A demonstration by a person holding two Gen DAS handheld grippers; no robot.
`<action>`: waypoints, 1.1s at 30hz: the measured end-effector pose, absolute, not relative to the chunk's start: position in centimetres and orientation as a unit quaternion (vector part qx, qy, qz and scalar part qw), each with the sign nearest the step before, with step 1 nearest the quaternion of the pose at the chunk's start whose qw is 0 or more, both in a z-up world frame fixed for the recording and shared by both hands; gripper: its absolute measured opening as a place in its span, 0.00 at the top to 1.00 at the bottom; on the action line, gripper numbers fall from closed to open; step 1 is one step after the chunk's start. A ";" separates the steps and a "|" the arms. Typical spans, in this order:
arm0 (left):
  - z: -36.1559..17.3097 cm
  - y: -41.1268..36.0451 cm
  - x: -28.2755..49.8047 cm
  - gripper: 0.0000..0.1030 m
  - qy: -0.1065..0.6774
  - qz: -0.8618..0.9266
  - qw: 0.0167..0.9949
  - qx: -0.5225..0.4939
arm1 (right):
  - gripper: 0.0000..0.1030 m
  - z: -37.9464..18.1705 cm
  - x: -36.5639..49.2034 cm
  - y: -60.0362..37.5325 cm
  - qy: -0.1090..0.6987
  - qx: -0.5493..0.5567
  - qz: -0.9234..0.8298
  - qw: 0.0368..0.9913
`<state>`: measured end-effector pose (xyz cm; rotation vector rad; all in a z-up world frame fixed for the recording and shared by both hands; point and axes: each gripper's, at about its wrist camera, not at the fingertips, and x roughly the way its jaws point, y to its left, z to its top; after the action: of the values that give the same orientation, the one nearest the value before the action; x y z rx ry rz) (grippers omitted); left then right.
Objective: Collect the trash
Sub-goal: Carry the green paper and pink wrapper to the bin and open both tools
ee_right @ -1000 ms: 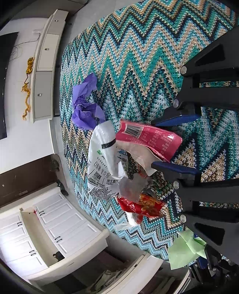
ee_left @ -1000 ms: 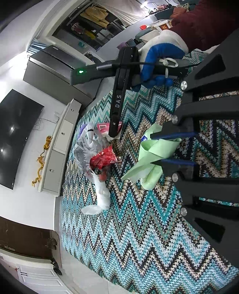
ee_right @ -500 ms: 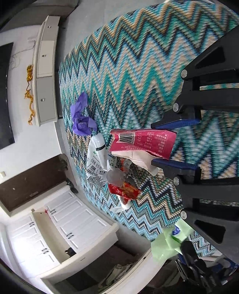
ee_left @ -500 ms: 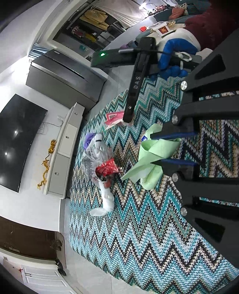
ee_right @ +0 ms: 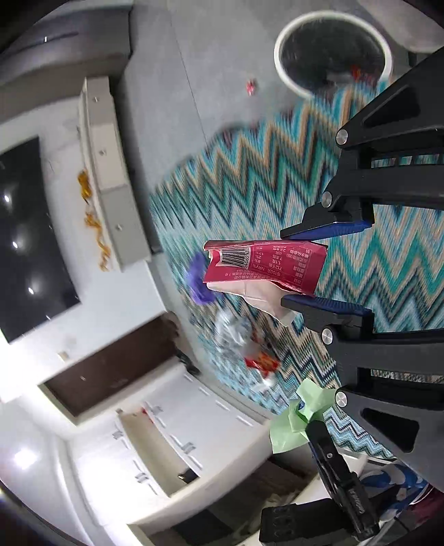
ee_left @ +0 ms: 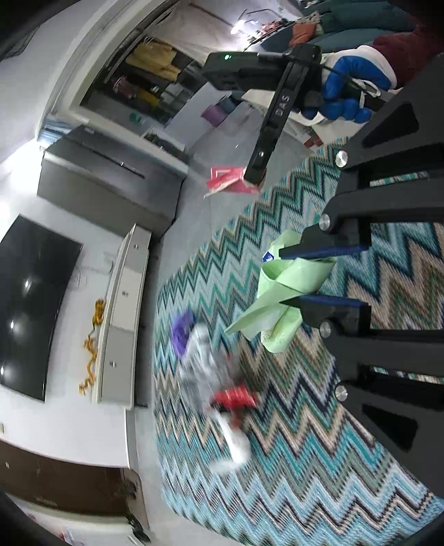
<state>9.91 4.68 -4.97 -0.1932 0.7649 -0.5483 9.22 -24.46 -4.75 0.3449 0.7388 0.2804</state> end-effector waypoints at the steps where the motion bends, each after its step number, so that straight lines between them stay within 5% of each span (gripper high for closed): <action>1: -4.7 3.6 10.2 0.83 0.368 -0.272 0.885 -0.089 | 0.70 -4.5 8.7 -25.5 0.354 0.169 0.126 0.911; 12: -3.6 -11.1 14.5 0.83 0.381 -0.350 0.855 -0.041 | 0.70 -5.0 4.8 -39.0 0.342 0.182 -0.036 0.921; 33: -10.9 -33.3 21.8 0.80 0.460 -0.415 0.785 -0.008 | 0.67 -12.5 10.2 -48.6 0.400 0.193 -0.108 0.890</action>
<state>21.82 -33.25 -10.90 -0.0176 0.9931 -0.8941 10.21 -48.62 -12.49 0.4001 0.8306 -0.2251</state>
